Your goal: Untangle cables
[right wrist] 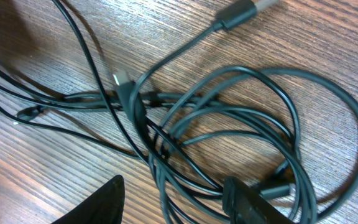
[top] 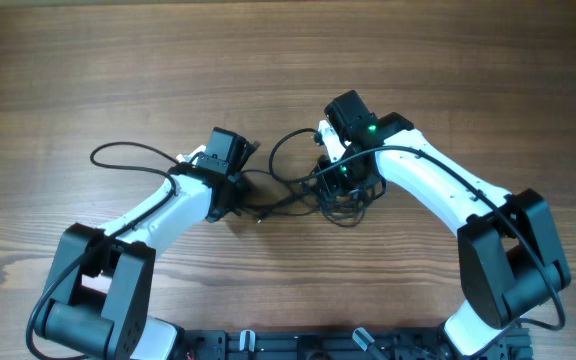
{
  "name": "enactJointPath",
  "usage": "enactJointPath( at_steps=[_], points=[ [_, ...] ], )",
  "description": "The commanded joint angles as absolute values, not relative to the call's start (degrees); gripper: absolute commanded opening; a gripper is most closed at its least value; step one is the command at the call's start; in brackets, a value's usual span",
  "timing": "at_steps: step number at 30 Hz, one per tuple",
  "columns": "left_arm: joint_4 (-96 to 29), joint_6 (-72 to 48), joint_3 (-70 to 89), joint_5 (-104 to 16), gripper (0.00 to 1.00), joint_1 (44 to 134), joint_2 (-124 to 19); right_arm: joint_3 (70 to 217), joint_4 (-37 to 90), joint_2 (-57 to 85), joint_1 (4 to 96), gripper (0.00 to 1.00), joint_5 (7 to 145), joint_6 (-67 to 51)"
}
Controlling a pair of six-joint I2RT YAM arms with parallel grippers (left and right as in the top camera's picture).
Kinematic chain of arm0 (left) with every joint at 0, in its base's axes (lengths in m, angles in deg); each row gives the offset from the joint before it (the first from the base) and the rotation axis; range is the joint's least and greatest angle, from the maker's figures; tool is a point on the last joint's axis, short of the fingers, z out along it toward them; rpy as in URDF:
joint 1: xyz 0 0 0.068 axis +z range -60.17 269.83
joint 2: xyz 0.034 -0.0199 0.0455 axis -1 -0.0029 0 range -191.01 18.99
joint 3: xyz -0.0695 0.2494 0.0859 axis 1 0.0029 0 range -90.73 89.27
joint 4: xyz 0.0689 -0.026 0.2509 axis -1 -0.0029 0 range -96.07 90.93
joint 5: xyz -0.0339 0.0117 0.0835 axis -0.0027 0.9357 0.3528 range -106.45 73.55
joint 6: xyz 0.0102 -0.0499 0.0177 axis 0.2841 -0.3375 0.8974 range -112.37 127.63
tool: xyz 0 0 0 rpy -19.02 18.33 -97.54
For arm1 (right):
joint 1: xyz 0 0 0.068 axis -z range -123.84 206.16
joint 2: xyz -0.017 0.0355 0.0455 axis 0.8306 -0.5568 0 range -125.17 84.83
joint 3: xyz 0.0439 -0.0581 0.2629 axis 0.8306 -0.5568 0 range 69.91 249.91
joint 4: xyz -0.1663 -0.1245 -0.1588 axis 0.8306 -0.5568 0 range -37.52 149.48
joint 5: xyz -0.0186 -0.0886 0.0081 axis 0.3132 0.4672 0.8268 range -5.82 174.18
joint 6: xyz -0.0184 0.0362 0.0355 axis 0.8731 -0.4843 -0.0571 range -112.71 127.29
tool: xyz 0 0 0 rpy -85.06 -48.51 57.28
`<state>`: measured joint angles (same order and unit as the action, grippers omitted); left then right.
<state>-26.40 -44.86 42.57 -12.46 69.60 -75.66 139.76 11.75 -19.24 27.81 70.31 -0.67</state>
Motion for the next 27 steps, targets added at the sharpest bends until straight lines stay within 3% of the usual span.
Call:
enactJointPath(
  at_steps=[1, 7, 27],
  points=[
    [-27.1, -36.6, 40.5, -9.7, 0.04, 70.0, -73.7, 139.5, 12.2, -20.6, 27.2, 0.53, 69.4, -2.1],
    [-26.6, -34.4, 39.1, -17.1, 0.04, 70.0, -68.0, 139.5, 14.7, -20.6, 25.0, 0.53, 69.4, 0.5],
    [-28.0, -34.6, 39.1, -17.3, 0.04, 70.1, -67.2, 136.6, 21.4, -20.7, 22.6, 0.52, 72.8, -1.7]
  ],
)
